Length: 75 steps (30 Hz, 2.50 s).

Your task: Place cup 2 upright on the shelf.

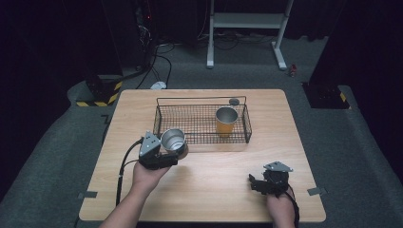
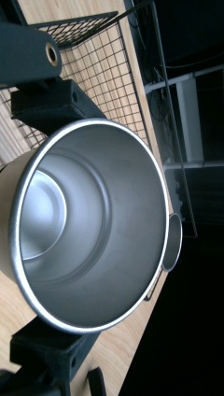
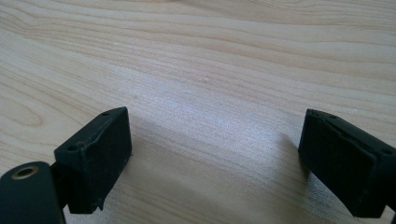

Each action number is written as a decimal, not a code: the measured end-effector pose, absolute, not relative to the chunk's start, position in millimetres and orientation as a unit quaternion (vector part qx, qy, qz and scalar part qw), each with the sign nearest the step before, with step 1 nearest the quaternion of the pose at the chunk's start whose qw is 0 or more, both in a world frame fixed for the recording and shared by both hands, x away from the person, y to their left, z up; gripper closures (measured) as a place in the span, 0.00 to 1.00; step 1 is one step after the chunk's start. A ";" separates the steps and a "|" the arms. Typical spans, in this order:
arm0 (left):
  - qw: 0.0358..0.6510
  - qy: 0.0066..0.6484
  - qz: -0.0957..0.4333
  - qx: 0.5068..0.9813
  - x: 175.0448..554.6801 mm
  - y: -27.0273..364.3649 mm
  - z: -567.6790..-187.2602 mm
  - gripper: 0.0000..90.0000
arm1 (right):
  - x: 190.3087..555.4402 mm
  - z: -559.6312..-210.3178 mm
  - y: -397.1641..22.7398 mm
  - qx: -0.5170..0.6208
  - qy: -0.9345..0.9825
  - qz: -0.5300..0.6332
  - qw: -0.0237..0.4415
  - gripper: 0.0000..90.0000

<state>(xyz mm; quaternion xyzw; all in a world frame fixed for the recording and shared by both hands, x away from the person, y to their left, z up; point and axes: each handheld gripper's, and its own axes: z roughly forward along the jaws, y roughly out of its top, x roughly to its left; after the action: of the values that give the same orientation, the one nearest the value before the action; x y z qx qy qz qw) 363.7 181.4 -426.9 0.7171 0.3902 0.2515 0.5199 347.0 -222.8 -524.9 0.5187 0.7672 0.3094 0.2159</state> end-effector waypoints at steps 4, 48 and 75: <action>0.517 0.390 0.259 0.717 368.9 181.3 -423.8 0.21 | 346.9 -524.9 -222.8 0.519 0.767 0.309 0.216 0.10; 0.492 0.398 0.274 0.724 439.5 162.7 -405.7 0.21 | 346.3 -524.9 -223.0 0.514 0.770 0.310 0.215 0.10; 0.464 0.440 0.256 0.725 483.8 150.3 -429.8 0.21 | 346.2 -524.9 -223.2 0.512 0.772 0.311 0.215 0.10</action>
<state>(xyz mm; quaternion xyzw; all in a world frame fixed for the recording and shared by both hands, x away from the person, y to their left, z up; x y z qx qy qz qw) 483.8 150.3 -429.8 0.7253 0.4398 0.2555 0.4639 346.2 -223.2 -524.9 0.5117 0.7716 0.3106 0.2152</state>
